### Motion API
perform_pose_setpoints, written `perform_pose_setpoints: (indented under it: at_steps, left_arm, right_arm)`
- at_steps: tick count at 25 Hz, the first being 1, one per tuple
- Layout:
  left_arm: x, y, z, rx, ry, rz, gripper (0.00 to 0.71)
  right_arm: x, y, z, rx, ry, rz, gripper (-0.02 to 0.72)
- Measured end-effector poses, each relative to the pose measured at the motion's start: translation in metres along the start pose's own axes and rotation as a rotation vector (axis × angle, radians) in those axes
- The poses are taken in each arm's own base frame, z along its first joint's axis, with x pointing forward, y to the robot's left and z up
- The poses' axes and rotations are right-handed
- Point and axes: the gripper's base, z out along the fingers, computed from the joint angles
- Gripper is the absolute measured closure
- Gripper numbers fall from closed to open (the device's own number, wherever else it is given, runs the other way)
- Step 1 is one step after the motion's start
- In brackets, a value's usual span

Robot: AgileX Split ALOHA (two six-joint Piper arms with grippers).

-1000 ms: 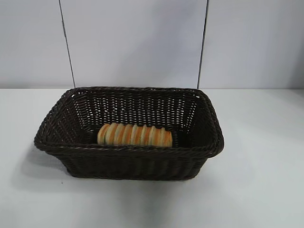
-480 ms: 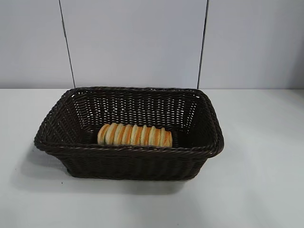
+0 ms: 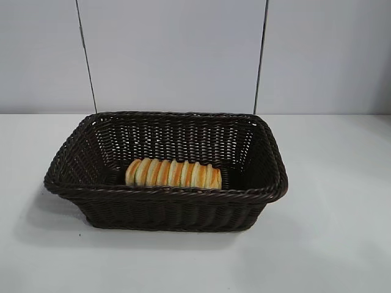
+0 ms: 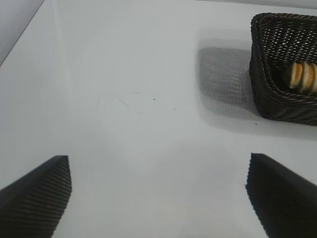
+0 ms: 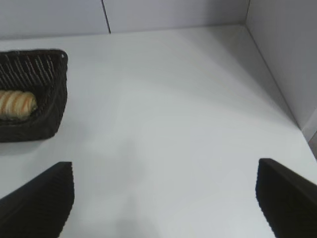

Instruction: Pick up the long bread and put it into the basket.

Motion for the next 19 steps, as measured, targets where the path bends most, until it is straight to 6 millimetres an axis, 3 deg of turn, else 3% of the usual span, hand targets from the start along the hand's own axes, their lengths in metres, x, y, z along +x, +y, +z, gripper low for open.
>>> perform_pose_setpoints:
  at_steps: [19]
  left_arm:
    - [0.0000, 0.0001, 0.0000, -0.001, 0.000, 0.000, 0.016]
  right_arm:
    - [-0.0001, 0.0027, 0.0117, -0.022, -0.044, 0.008, 0.009]
